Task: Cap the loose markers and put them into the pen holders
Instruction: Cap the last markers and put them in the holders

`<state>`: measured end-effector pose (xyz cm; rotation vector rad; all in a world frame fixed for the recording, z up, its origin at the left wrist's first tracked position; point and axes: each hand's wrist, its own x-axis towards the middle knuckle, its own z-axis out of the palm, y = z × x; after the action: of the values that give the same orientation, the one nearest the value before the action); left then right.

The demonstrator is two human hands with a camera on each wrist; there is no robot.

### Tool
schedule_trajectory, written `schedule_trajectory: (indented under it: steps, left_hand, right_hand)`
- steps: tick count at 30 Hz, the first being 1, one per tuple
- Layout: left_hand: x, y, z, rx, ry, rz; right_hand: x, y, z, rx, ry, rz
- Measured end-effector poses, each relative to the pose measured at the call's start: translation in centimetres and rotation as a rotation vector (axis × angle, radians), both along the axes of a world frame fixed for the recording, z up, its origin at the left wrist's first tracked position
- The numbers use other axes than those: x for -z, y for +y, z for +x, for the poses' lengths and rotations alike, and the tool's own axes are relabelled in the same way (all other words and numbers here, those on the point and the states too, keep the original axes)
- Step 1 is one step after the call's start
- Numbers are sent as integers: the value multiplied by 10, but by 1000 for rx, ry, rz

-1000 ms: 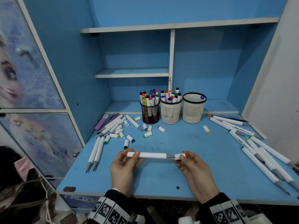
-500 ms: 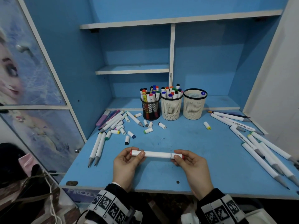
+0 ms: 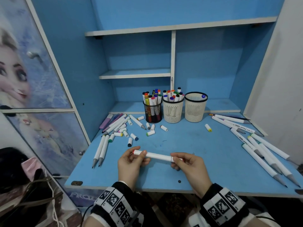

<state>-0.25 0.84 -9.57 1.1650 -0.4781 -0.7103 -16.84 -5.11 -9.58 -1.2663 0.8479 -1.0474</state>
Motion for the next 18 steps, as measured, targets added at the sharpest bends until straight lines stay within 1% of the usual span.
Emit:
schedule_trajectory:
  steps: [3,5,10,12,14,18]
  left_hand:
    - [-14,3,-1,-9,16,-24]
    - [-27,5,-1,14,-20,-45]
    - [-70,0,0,162,-267,-68]
    - [-88,-7,3,232,-376,-59]
    - [-101,-17,12,267,-462,-25]
    - [-112,-38,46,245,-565,130]
  right_hand:
    - [-7,2,3,-87,72,42]
    - [-15,4,5,-168,146,41]
    - [-42,3,14,-314,325,-148]
    - [-51,-3,19,-330,358,-203]
    - [-59,-11,25,-312,369,-228]
    - [-73,-36,35,-233,443,-276]
